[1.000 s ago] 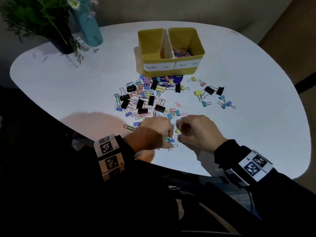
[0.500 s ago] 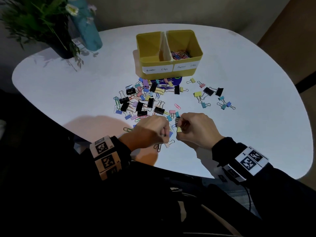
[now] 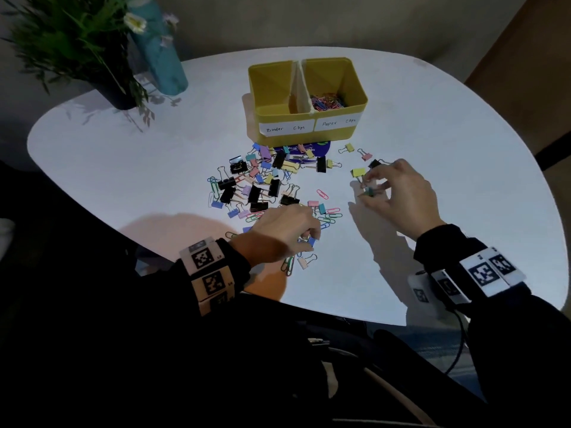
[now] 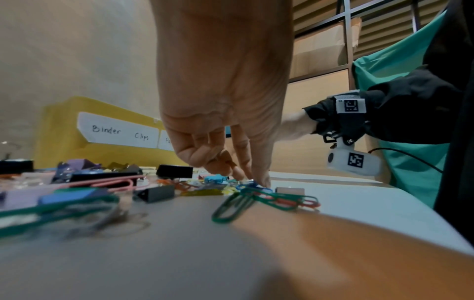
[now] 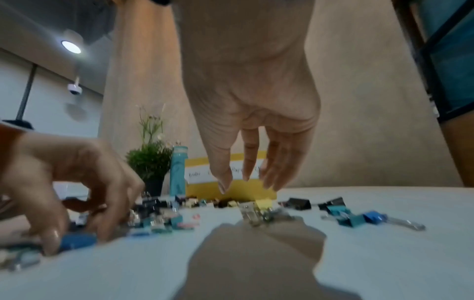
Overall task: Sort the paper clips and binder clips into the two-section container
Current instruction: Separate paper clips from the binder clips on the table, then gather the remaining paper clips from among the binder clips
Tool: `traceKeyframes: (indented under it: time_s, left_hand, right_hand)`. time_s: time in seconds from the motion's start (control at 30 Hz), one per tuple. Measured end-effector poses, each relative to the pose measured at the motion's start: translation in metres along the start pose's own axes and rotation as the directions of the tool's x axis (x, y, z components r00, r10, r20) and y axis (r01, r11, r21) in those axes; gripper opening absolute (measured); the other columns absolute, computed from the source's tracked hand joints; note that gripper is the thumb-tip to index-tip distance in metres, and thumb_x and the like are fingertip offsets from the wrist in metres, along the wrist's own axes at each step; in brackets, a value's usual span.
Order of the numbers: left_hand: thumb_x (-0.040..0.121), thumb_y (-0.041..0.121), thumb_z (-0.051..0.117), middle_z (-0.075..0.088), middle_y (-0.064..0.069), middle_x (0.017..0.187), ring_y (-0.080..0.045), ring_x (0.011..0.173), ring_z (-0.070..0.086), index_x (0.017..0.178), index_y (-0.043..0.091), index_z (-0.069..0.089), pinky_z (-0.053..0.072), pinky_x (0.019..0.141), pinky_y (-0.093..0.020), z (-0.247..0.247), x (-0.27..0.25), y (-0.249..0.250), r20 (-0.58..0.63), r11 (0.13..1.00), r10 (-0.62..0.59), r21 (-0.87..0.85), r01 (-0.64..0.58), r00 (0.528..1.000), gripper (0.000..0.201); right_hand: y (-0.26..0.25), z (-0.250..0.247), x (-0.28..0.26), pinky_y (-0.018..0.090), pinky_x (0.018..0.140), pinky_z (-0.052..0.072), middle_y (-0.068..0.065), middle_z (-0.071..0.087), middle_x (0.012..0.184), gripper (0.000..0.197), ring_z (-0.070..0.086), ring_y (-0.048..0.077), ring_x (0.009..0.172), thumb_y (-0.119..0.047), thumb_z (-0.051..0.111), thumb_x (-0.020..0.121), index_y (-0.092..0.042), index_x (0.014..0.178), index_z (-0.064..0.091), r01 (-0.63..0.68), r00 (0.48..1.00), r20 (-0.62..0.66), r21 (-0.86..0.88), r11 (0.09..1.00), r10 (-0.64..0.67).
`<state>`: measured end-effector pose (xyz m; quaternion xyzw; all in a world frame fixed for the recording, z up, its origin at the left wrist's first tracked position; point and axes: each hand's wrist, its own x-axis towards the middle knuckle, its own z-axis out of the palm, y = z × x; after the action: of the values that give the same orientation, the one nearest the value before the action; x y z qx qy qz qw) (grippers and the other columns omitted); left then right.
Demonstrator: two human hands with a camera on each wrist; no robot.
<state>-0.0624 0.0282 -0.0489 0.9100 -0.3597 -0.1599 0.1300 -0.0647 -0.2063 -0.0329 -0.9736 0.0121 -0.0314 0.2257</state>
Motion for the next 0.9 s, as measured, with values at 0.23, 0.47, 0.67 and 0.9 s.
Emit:
traceKeyframes:
  time_s: [0.23,0.47,0.67,0.9]
  left_hand:
    - [0.09,0.028,0.062,0.061,0.008,0.086,-0.005,0.074,0.051,0.094,0.018,0.066,0.037,0.061,-0.021,-0.01,0.003,-0.018,-0.082,0.977,0.007,-0.212,-0.025,0.997,0.011]
    - [0.094,0.017,0.057,0.066,0.007,0.081,-0.007,0.077,0.064,0.088,0.02,0.063,0.053,0.073,-0.024,-0.04,-0.001,-0.064,-0.312,0.886,-0.254,-0.455,0.091,0.915,0.009]
    - [0.095,0.013,0.051,0.071,0.0,0.081,-0.02,0.077,0.068,0.098,0.022,0.053,0.055,0.073,-0.04,-0.043,0.0,-0.095,-0.399,0.894,-0.374,-0.396,0.21,0.837,0.01]
    - [0.086,0.034,0.067,0.054,-0.002,0.118,-0.022,0.112,0.043,0.116,0.022,0.063,0.046,0.074,-0.037,-0.035,0.002,-0.073,-0.407,0.979,-0.202,-0.086,0.182,0.891,0.033]
  right_hand:
    - [-0.048,0.0,-0.043,0.024,0.059,0.044,-0.017,0.061,0.077,0.026,0.056,0.001,0.072,-0.059,0.074,0.066,-0.038,0.078,0.063,0.291,0.863,0.419,0.043,0.956,-0.282]
    - [-0.065,0.037,-0.034,0.024,0.053,0.033,-0.014,0.058,0.088,0.026,0.054,0.011,0.08,-0.047,0.071,0.07,-0.033,0.089,0.059,0.519,0.706,0.547,0.031,0.854,-0.449]
    - [-0.063,0.038,-0.039,0.025,0.049,0.025,-0.009,0.054,0.081,0.018,0.051,0.014,0.073,-0.039,0.063,0.069,-0.029,0.081,0.054,0.516,0.711,0.555,0.004,0.857,-0.431]
    - [-0.053,0.016,-0.036,0.023,0.06,0.041,-0.016,0.063,0.081,0.029,0.058,0.009,0.076,-0.049,0.072,0.063,-0.032,0.083,0.06,0.32,0.836,0.48,-0.032,0.947,-0.266]
